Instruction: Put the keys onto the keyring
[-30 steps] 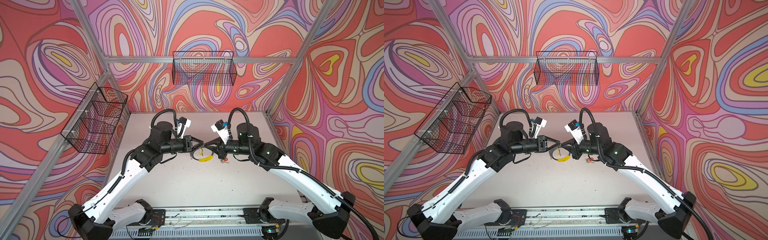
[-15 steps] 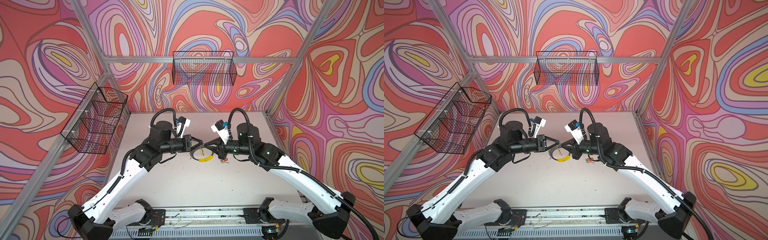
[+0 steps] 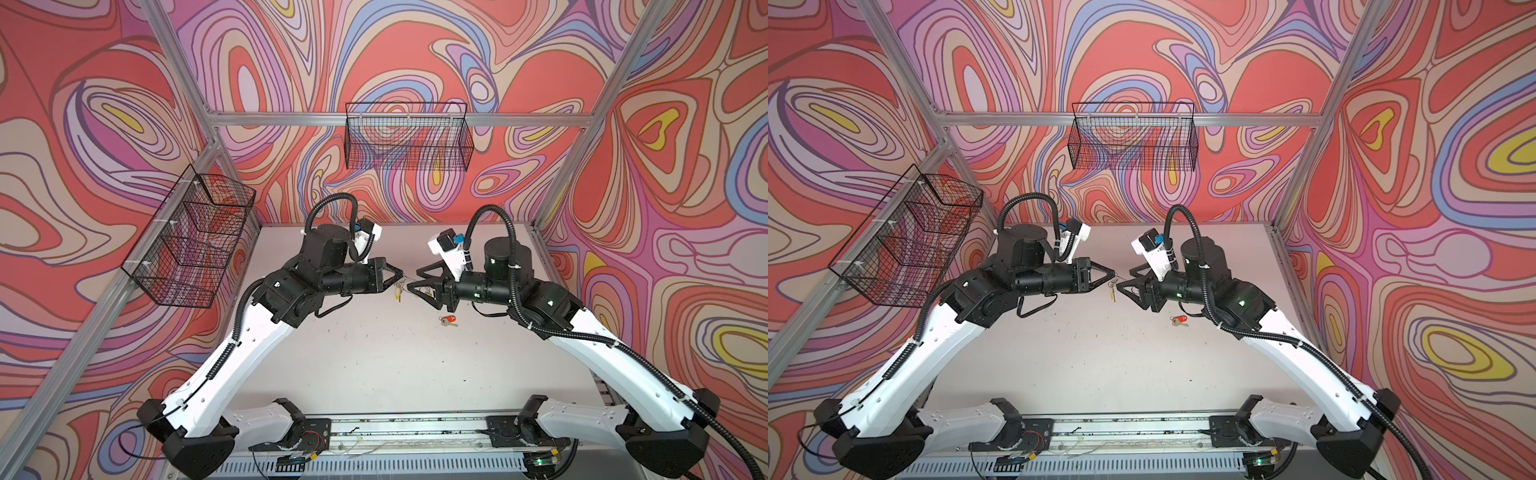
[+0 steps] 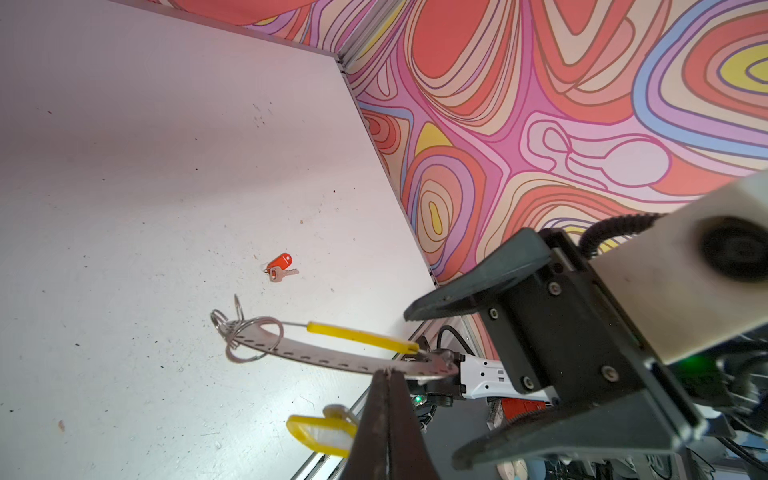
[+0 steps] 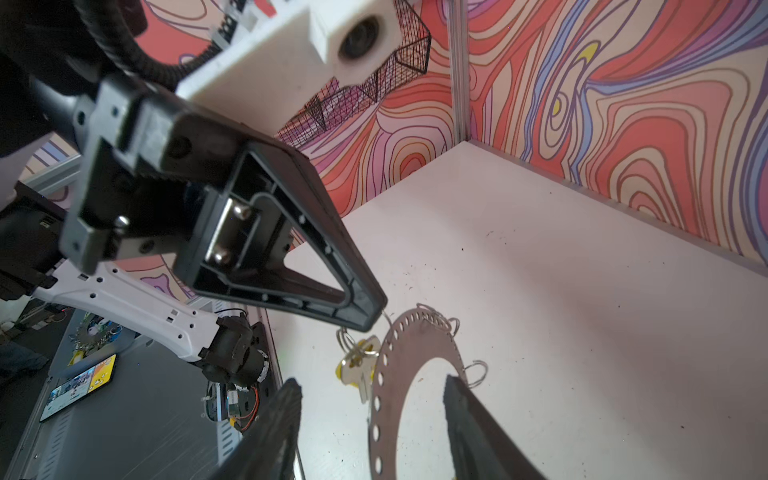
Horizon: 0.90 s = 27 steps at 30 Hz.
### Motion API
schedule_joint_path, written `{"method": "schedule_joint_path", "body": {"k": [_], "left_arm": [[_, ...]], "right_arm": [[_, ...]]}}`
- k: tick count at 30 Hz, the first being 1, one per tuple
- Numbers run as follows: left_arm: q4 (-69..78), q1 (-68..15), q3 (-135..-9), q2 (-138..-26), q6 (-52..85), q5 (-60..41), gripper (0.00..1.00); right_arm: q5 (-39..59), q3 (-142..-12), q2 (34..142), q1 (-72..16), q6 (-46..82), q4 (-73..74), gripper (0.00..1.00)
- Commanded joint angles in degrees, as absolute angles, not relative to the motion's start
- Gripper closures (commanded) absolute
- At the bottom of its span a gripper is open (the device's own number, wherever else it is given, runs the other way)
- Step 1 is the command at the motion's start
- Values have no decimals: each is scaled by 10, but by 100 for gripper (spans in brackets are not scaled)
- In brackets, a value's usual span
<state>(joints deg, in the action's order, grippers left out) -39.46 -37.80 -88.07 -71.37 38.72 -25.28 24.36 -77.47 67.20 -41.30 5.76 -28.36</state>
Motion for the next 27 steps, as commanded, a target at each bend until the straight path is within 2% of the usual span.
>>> {"method": "schedule_joint_path", "body": {"k": [1, 8, 17, 27], "left_arm": [[-469, -398, -937, -738, 361, -191, 100], [-482, -414, -996, -761, 383, -141, 100], [-483, -431, -1015, -775, 394, -123, 100], [-481, -446, -1019, -784, 400, -109, 100]], "right_arm": [[239, -803, 683, -415, 28, -297, 40], [220, -821, 705, -422, 8, -298, 37], [203, -818, 717, -436, -10, -283, 35], [122, -840, 735, -447, -10, -260, 36]]}}
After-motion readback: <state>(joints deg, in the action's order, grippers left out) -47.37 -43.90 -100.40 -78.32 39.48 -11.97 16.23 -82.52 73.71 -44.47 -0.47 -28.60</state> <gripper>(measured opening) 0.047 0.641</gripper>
